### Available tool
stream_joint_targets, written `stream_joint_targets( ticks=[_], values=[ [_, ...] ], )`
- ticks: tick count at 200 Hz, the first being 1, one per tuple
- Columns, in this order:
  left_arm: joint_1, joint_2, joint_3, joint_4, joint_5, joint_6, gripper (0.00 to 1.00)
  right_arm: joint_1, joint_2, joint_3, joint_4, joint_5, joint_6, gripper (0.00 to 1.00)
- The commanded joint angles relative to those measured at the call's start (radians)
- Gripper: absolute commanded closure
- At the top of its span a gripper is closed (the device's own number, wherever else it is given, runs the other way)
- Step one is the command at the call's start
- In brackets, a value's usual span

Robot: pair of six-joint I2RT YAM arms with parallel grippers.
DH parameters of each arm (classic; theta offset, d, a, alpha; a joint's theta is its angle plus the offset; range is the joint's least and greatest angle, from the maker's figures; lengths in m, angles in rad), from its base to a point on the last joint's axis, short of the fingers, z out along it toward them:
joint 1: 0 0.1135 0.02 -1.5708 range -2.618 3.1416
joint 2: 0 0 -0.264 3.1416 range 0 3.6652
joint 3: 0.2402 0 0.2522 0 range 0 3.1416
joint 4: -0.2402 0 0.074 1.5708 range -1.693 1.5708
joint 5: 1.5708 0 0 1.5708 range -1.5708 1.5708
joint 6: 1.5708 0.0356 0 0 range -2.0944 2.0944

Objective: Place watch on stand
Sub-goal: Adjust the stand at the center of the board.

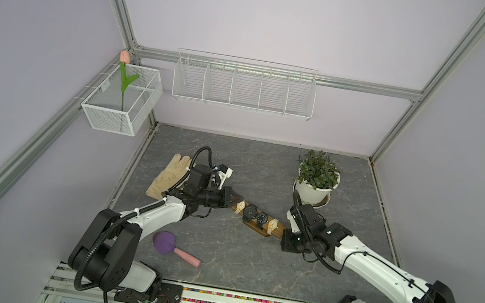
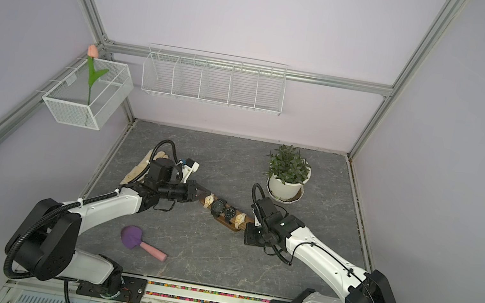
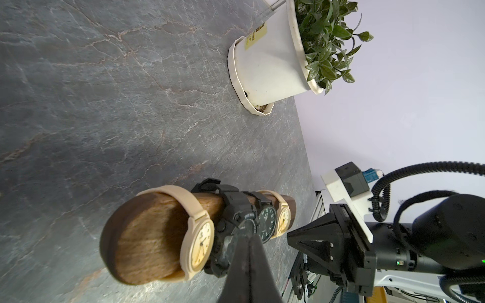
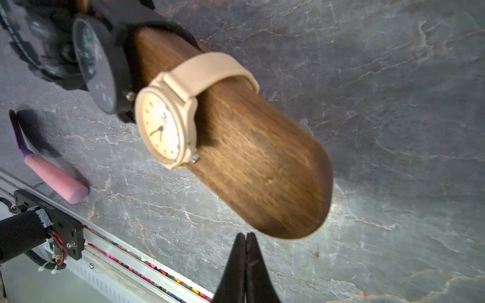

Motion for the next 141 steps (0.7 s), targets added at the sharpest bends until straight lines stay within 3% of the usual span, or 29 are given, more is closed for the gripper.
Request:
stream_joint_targets(
  ticks=[1, 42, 141],
  values=[
    [-0.003, 0.026, -0.004, 0.041, 0.021, -0.009, 1.00, 0.007, 0.014, 0.001, -0.012, 0.036, 0.009, 0.93],
    [-0.004, 0.042, -0.012, 0.029, 0.016, 0.005, 1.00, -0.006, 0.030, 0.033, -0.054, 0.094, -0.020, 0.93],
    [-0.002, 0.078, -0.019, -0.019, -0.026, 0.042, 1.00, -0.102, 0.025, 0.049, -0.061, 0.097, -0.092, 0.93]
  ],
)
